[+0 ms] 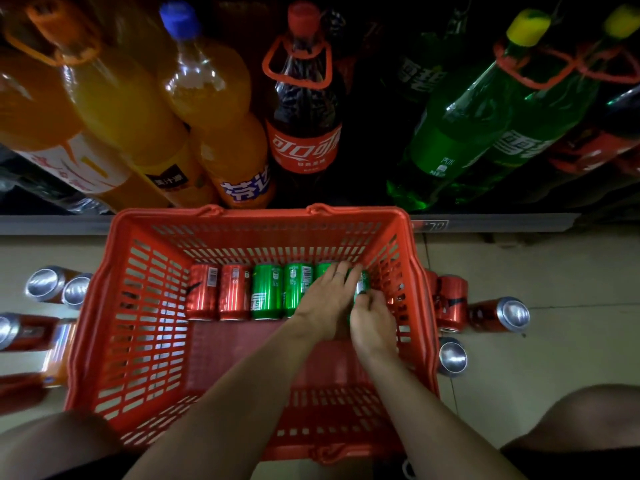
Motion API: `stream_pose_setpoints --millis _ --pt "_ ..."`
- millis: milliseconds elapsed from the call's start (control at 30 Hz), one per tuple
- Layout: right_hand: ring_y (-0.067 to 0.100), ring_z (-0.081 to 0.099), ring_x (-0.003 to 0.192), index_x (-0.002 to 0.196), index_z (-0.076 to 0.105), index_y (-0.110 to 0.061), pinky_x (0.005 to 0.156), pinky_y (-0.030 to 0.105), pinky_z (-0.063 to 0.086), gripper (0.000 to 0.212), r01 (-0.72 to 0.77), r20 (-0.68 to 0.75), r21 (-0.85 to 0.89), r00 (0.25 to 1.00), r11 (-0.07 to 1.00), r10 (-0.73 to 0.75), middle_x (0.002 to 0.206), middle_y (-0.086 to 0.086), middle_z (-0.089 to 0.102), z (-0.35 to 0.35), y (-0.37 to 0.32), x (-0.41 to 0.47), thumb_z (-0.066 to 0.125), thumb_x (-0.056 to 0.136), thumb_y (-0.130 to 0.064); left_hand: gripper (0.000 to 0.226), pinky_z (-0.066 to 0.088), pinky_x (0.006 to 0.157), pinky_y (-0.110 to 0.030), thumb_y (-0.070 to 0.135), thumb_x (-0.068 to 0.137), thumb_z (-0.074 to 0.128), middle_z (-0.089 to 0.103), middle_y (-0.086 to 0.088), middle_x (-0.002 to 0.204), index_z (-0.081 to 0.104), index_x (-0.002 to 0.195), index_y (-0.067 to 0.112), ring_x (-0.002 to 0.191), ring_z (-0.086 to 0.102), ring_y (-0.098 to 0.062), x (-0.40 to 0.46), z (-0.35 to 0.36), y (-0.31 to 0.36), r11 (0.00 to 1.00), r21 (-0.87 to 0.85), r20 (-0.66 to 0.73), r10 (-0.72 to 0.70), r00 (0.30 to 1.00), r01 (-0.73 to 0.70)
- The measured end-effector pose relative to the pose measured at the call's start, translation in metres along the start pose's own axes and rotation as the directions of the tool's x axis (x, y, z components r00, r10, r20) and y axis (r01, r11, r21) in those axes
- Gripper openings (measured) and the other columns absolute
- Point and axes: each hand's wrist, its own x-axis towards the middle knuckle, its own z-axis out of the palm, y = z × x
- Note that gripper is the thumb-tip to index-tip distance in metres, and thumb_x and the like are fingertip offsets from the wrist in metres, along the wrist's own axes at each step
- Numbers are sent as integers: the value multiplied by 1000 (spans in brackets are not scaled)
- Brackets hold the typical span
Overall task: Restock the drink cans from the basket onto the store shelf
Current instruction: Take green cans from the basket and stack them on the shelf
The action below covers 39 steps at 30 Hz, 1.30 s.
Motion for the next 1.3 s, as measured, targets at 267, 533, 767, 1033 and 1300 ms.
stream_pose_setpoints --millis 267,533,767,1033,1300 --pt "33 43 143 156 37 -30 118 44 34 63 31 278 -25 960 999 -23 163 8 34 26 -13 14 42 99 -54 128 14 131 -37 32 73 89 10 -8 173 4 166 9 161 7 -25 -37 -33 -50 993 -75 6 -96 995 96" --pt "34 53 134 157 32 -33 109 41 40 76 -193 260 129 953 973 154 151 11 52 35 -8 41 57 93 -63 123 33 121 -40 34 64 96 33 -16 152 21 158 8 145 33 -35 -49 -20 -39 646 -502 174 -576 799 575" --pt "28 59 126 153 40 -30 102 33 44 72 -191 301 223 946 956 119 141 5 60 34 -6 56 69 91 -53 100 18 126 -48 61 94 62 3 -12 174 11 167 16 161 11 -31 -31 -31 -34 229 -682 435 -635 638 694" --pt "13 49 119 149 36 -50 105 46 41 78 -274 494 261 862 926 115 132 -15 51 35 -2 59 74 82 -62 94 8 130 -53 77 96 40 0 -11 175 22 166 17 162 6 -29 -16 -25 -50 60 -724 493 -651 577 687" --pt "27 64 121 130 62 -40 110 57 42 76 -480 690 298 706 825 162 127 -4 72 44 9 60 83 61 -66 108 15 129 -55 89 88 30 4 -17 174 21 166 14 159 17 -38 -15 -23 -53 104 -672 494 -675 548 733"
